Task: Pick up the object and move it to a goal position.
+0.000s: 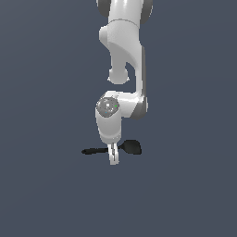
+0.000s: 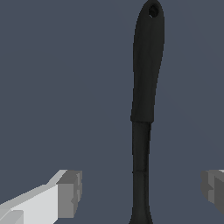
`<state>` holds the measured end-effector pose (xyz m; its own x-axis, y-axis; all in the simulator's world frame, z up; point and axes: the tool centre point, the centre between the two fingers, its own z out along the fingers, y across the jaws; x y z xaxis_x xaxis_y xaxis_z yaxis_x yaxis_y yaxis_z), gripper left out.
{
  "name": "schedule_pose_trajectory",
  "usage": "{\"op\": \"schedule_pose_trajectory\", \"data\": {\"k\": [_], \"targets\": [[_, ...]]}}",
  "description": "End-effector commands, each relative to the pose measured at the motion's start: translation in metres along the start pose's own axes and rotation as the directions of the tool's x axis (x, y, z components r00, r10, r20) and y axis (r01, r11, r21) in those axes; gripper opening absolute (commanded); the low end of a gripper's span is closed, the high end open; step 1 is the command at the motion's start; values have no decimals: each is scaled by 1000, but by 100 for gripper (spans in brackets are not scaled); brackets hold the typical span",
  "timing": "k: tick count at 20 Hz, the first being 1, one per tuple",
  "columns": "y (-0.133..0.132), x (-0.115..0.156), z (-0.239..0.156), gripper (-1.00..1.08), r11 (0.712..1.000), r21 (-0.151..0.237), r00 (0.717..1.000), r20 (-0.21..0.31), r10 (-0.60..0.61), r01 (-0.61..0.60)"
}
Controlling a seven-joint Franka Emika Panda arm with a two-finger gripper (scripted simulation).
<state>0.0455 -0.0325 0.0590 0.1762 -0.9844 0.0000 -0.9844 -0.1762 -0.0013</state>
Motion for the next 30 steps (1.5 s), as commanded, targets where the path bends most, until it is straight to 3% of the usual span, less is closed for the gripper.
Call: {"op": "schedule_pose_trajectory", "data": {"k": [1,11,12,24,30], "targets": [[1,0,11,100,1000,-1,1000,0,2,-2],[0,0,42,100,1000,-1,1000,0,4,-4],[0,0,42,-100,1000,-1,1000,0,4,-4],[0,1,40,-100,1000,0,1000,0,6,-6],[-8,3,15,-100,999,24,1000,-7,25,-25]]}}
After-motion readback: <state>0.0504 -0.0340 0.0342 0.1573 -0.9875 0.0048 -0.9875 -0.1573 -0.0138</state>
